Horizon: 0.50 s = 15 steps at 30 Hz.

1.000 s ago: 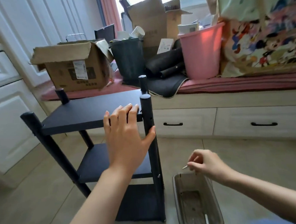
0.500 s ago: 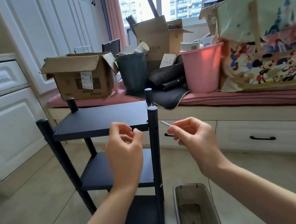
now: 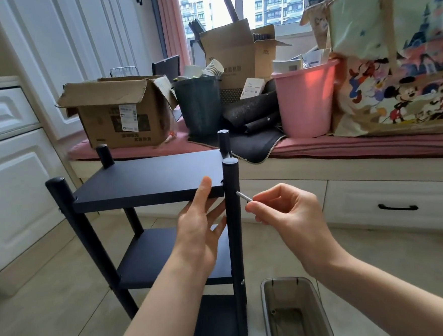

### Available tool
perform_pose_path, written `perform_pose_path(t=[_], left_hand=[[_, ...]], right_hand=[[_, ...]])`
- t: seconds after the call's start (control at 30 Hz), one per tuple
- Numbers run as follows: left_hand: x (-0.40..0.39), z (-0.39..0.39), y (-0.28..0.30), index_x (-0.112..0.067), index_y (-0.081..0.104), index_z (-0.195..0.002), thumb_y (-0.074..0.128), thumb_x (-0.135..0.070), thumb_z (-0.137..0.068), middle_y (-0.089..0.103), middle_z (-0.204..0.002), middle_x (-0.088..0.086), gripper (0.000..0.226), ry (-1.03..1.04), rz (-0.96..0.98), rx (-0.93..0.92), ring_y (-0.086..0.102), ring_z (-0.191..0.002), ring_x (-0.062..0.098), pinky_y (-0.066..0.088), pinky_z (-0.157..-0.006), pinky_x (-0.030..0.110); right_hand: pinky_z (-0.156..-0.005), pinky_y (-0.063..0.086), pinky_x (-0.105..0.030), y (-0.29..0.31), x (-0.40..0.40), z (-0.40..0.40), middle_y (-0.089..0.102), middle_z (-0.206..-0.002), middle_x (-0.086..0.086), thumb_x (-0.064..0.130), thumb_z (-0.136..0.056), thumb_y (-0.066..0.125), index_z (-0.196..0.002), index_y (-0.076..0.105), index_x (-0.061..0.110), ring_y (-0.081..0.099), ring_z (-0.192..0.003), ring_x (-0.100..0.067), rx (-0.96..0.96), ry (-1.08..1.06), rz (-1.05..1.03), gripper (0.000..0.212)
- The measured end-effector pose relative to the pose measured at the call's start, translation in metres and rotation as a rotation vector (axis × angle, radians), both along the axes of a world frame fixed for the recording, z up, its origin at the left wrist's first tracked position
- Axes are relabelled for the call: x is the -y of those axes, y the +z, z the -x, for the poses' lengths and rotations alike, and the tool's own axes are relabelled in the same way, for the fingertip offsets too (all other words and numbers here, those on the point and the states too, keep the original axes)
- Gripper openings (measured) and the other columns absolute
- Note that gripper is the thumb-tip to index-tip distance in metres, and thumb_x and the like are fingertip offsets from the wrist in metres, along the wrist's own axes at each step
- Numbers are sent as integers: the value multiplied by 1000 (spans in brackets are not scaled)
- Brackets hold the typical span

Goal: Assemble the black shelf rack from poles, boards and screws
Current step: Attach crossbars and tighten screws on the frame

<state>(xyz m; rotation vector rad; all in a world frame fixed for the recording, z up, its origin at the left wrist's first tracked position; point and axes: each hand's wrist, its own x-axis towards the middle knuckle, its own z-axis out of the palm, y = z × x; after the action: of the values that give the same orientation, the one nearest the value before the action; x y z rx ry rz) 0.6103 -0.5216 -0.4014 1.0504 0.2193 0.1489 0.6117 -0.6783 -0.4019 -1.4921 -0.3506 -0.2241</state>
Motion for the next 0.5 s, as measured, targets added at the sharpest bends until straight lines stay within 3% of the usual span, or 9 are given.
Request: perform_pose_path(t=[0.13, 0.23, 0.33, 0.5], left_hand=[[2, -4, 1, -11, 64, -131, 71, -55, -71, 72, -120, 7, 74, 4, 8, -5, 71, -108, 23, 49, -103, 45], [6, -6, 1, -7, 64, -131, 72, -47, -77, 71, -122, 13, 67, 38, 20, -17, 68, -110, 28, 49, -105, 46], [6, -7, 1, -2, 64, -126, 66, -36, -91, 70, -118, 18, 49, 52, -21, 6, 70, -102, 28, 53, -95, 40], [4, -7, -1, 4, 64, -121, 61, -31, -95, 74, -105, 19, 44, 39, -87, 57, 73, -91, 26, 56, -82, 35]], right_hand=[[-65, 54, -19, -1, 2, -2, 74, -74, -4, 9, -77, 81, -81, 74, 13, 71, -68, -14, -4, -5, 4, 9], [-66, 56, -21, -1, 0, -3, 74, -74, -4, 9, -77, 81, -81, 74, 12, 71, -68, -16, 9, -9, 12, 9], [-66, 57, -21, -1, -4, -5, 74, -74, -4, 9, -77, 81, -80, 74, 13, 71, -67, -16, 22, -14, 24, 9], [-65, 55, -20, -1, -9, -8, 75, -75, -2, 10, -78, 82, -82, 73, 12, 71, -68, -14, 41, -12, 22, 9]])
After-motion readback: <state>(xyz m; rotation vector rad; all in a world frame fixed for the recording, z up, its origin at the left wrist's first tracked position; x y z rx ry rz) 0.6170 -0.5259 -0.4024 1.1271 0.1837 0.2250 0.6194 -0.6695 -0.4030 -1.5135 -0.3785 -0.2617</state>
